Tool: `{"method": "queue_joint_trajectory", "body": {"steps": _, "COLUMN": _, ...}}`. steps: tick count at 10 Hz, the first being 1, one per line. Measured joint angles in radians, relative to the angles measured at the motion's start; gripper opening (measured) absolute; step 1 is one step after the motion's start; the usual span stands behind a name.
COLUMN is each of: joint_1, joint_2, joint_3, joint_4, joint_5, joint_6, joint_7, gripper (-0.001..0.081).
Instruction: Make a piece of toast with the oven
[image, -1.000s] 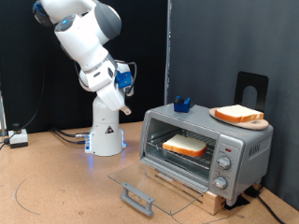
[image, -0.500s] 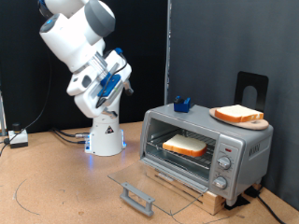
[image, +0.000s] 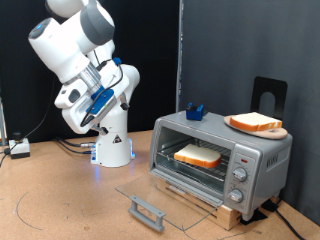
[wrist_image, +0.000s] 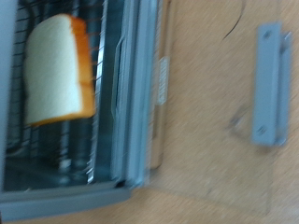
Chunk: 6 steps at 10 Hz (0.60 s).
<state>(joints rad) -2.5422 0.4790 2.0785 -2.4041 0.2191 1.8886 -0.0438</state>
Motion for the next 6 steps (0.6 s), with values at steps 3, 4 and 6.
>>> {"method": "queue_joint_trajectory", "body": {"steps": 3, "joint_1": 0.13, "joint_2": -0.161, "joint_3": -0.217, "joint_4": 0.102, "joint_5": 0.065, "joint_6": -0.097, "joint_7": -0.011, "gripper": 0.0809}}
{"method": "queue_joint_trajectory", "body": {"steps": 4, "joint_1": 0.222, "joint_2": -0.206, "joint_3": -0.332, "joint_4": 0.128, "joint_5": 0.089, "joint_6": -0.098, "joint_7": -0.046, "gripper": 0.0809}}
{"method": "queue_joint_trajectory", "body": {"steps": 6, "joint_1": 0.509, "joint_2": -0.201, "joint_3": -0.623, "joint_4": 0.213, "joint_5": 0.013, "joint_6": -0.13, "joint_7": -0.115, "gripper": 0.0809}}
